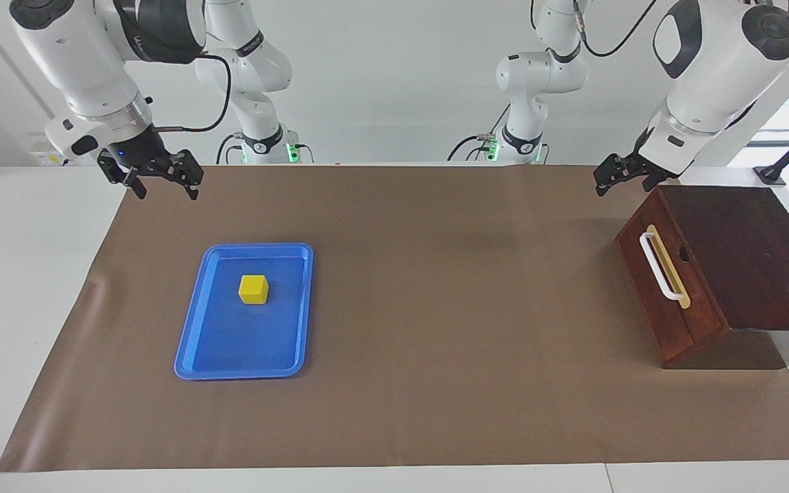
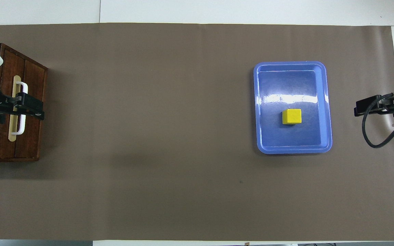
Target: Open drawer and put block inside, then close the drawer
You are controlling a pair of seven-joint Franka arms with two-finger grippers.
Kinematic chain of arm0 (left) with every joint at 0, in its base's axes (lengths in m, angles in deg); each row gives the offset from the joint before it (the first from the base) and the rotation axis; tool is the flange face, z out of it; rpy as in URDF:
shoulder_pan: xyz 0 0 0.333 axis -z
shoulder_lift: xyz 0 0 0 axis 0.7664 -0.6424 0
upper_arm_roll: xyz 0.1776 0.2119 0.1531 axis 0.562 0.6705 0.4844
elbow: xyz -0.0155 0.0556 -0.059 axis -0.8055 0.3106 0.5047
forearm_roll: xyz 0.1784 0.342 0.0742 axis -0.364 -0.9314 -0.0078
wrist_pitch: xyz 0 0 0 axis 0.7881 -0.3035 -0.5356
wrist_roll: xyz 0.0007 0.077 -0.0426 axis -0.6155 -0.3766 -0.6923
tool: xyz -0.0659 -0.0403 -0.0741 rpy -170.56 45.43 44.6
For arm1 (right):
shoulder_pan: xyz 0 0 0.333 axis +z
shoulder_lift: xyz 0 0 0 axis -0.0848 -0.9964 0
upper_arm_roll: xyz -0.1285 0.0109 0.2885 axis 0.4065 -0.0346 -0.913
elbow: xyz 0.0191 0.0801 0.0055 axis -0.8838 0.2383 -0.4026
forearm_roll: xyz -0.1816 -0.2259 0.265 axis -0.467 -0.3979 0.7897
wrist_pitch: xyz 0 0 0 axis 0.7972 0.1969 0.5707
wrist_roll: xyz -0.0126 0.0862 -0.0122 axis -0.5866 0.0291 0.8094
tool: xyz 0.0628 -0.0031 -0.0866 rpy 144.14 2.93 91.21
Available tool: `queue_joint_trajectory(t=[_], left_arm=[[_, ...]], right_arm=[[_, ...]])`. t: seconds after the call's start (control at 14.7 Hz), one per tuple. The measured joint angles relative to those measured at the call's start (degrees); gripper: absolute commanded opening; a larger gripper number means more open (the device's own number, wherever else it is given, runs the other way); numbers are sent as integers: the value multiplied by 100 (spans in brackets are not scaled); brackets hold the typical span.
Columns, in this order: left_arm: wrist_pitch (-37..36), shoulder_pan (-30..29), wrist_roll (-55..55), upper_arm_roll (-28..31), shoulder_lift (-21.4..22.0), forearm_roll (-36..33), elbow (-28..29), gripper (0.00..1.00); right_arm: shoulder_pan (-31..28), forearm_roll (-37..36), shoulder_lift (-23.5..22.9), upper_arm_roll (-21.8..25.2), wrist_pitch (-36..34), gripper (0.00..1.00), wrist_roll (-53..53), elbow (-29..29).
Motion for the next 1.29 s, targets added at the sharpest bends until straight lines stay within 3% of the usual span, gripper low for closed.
queue_joint_trajectory(t=[0.48,0.88,1.29], left_arm=[[0,0,0,0,0,0,0,100],[0,0,0,0,0,0,0,100],[0,0,0,0,0,0,0,100]], right_arm=[[-62,17,0,33,2,99,-684,8],[-123,528,-107,44,31,96,-3292,47],[-390,1432,-722,61,570,96,-5409,13]])
